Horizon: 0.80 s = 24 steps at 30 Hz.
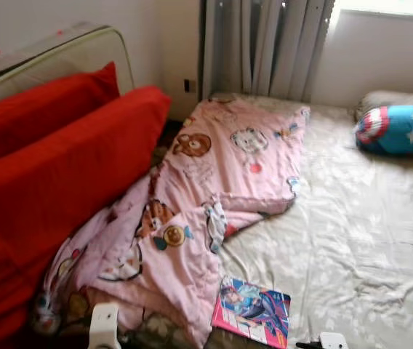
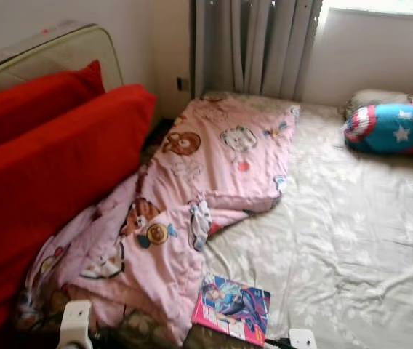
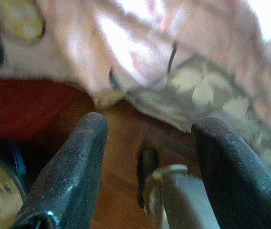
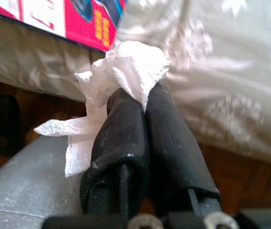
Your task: Clean up the room
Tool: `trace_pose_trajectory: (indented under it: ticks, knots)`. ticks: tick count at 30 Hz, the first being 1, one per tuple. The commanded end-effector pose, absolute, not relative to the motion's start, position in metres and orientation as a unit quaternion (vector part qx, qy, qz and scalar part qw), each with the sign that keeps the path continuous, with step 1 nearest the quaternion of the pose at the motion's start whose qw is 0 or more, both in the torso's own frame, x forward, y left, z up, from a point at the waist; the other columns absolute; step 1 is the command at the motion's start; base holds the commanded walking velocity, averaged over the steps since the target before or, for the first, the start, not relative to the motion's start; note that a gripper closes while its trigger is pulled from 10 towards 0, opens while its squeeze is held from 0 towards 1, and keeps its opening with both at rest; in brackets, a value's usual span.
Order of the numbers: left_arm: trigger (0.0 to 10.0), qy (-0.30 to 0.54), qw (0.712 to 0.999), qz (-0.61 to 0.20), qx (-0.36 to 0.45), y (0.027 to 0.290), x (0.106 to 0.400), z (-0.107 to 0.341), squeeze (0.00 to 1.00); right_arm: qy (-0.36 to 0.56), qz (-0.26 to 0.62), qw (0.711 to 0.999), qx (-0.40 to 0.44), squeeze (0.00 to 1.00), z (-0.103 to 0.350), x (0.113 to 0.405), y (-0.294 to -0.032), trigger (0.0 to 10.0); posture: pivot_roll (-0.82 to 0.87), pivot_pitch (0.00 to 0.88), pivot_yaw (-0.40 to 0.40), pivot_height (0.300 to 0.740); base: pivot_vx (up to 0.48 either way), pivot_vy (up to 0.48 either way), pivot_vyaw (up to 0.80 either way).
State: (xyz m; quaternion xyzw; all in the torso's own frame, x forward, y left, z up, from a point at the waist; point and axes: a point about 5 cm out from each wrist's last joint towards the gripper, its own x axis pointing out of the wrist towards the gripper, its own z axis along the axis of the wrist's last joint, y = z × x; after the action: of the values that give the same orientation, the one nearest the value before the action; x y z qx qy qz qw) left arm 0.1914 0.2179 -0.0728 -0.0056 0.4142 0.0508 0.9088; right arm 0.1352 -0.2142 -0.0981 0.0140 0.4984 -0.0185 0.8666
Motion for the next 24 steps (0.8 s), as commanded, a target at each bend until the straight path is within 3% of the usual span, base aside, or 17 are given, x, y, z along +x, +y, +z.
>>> trace_pose_trajectory:
  ticks: [1,10,24]
  knots:
    - [10.0,0.440,0.896,0.052,0.001,0.224,0.180,-0.078,0.00,0.496,-0.035,0.867,0.028,0.00,-0.098,0.136,-0.216,10.0,0.03,0.000,-0.051,0.740,0.000,0.000,0.80]
    - [10.0,0.426,0.897,0.117,-0.030,0.231,0.183,-0.075,0.00,0.491,-0.078,0.865,0.068,0.00,-0.097,0.143,-0.210,10.0,0.02,0.000,-0.028,0.740,0.000,0.000,0.80]
    - [10.0,0.441,0.890,0.114,-0.022,0.229,0.181,-0.077,0.00,0.489,-0.070,0.867,0.070,0.00,-0.097,0.148,-0.201,10.0,0.03,0.000,-0.013,0.740,0.000,0.000,0.80]
